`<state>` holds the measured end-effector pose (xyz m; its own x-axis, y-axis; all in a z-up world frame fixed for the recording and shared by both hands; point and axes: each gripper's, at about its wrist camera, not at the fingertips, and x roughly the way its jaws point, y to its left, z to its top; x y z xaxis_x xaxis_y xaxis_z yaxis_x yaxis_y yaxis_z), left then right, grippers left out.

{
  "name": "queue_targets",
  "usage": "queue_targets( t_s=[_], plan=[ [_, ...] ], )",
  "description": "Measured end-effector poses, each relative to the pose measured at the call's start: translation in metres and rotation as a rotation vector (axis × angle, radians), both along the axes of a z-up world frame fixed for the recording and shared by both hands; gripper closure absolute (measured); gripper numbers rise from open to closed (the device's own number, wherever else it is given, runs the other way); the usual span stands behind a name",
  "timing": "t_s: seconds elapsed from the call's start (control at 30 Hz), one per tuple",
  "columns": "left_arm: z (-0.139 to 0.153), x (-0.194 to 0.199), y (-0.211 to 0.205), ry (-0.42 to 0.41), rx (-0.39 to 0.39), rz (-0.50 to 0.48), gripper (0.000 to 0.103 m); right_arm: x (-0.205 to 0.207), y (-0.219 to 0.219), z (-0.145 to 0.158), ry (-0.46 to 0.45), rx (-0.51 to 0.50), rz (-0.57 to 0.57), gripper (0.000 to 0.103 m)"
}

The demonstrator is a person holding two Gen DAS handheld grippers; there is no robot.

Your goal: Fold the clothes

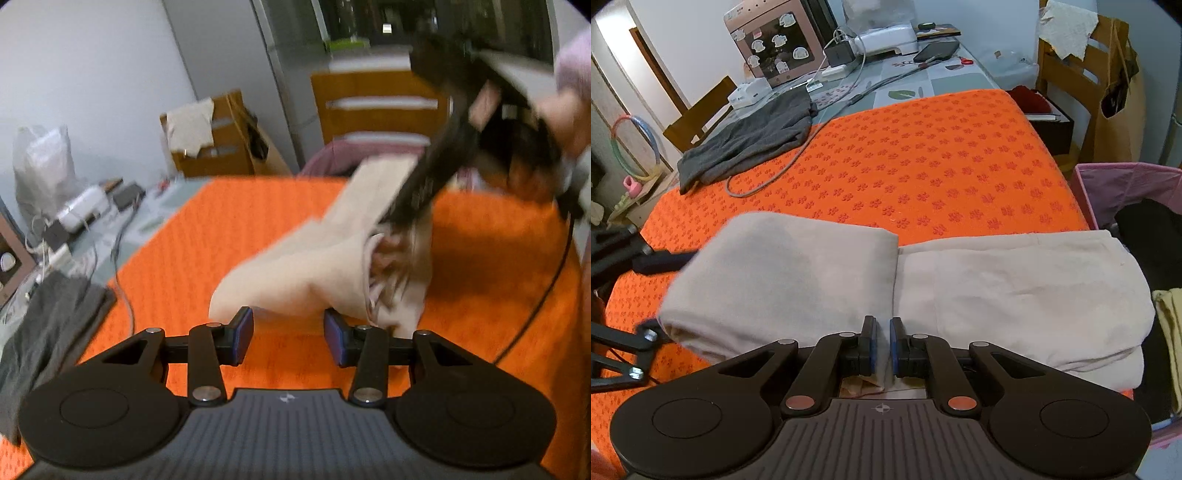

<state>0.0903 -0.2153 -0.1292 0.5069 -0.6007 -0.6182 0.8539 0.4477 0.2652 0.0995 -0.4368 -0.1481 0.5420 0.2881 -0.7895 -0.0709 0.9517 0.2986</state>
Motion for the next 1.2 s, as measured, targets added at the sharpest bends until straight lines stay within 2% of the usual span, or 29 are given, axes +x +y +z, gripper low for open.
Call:
queue_targets(
  t_s=[0.1, 0.2, 0.3, 0.37, 0.4, 0.43, 0.5, 0.53, 0.7, 0.8, 0.93, 0.97, 1.03, 1.1, 1.2],
  plan=[
    [0.009, 0.001, -0.015, -0.007, -0.029, -0.018, 0.054, -0.003, -0.004, 0.003, -0.024, 0.002, -0.004, 0.092],
    [0.010, 0.003, -0.026, -0.018, -0.031, -0.035, 0.054, -0.009, -0.012, 0.018, -0.072, 0.022, -0.016, 0.091],
    [0.009, 0.003, -0.028, -0.017, -0.029, -0.037, 0.054, -0.012, -0.021, 0.044, -0.129, 0.074, -0.017, 0.079],
    [0.008, 0.003, -0.027, -0.016, -0.025, -0.036, 0.054, -0.007, -0.019, 0.059, -0.151, 0.093, 0.025, 0.076],
    [0.007, 0.002, -0.025, -0.018, -0.023, -0.035, 0.054, -0.005, -0.018, 0.067, -0.162, 0.102, 0.047, 0.072],
    [0.006, 0.001, -0.023, -0.019, -0.023, -0.035, 0.054, 0.000, -0.014, 0.073, -0.164, 0.116, 0.077, 0.061],
    [0.005, 0.001, -0.018, -0.018, -0.024, -0.029, 0.054, 0.012, -0.002, 0.079, -0.147, 0.135, 0.137, 0.045],
    [0.004, 0.000, -0.016, -0.017, -0.025, -0.024, 0.054, 0.018, 0.005, 0.081, -0.137, 0.141, 0.168, 0.045],
    [-0.003, -0.006, -0.001, -0.014, -0.030, 0.013, 0.054, 0.042, 0.060, 0.072, -0.032, 0.024, 0.272, 0.045],
    [-0.006, -0.009, 0.005, -0.008, -0.046, 0.045, 0.054, 0.050, 0.091, 0.060, 0.037, -0.070, 0.295, 0.046],
    [-0.008, -0.012, 0.014, 0.003, -0.079, 0.099, 0.054, 0.054, 0.120, 0.044, 0.092, -0.191, 0.292, 0.058],
    [-0.008, -0.013, 0.017, 0.007, -0.089, 0.112, 0.054, 0.053, 0.121, 0.043, 0.089, -0.196, 0.288, 0.061],
    [-0.006, -0.015, 0.022, 0.015, -0.108, 0.137, 0.053, 0.051, 0.124, 0.042, 0.083, -0.206, 0.281, 0.075],
    [-0.003, -0.018, 0.028, 0.023, -0.125, 0.166, 0.053, 0.048, 0.126, 0.041, 0.077, -0.215, 0.274, 0.079],
    [0.005, -0.021, 0.037, 0.024, -0.139, 0.204, 0.053, 0.047, 0.107, 0.049, 0.055, -0.119, 0.200, 0.081]
  ],
)
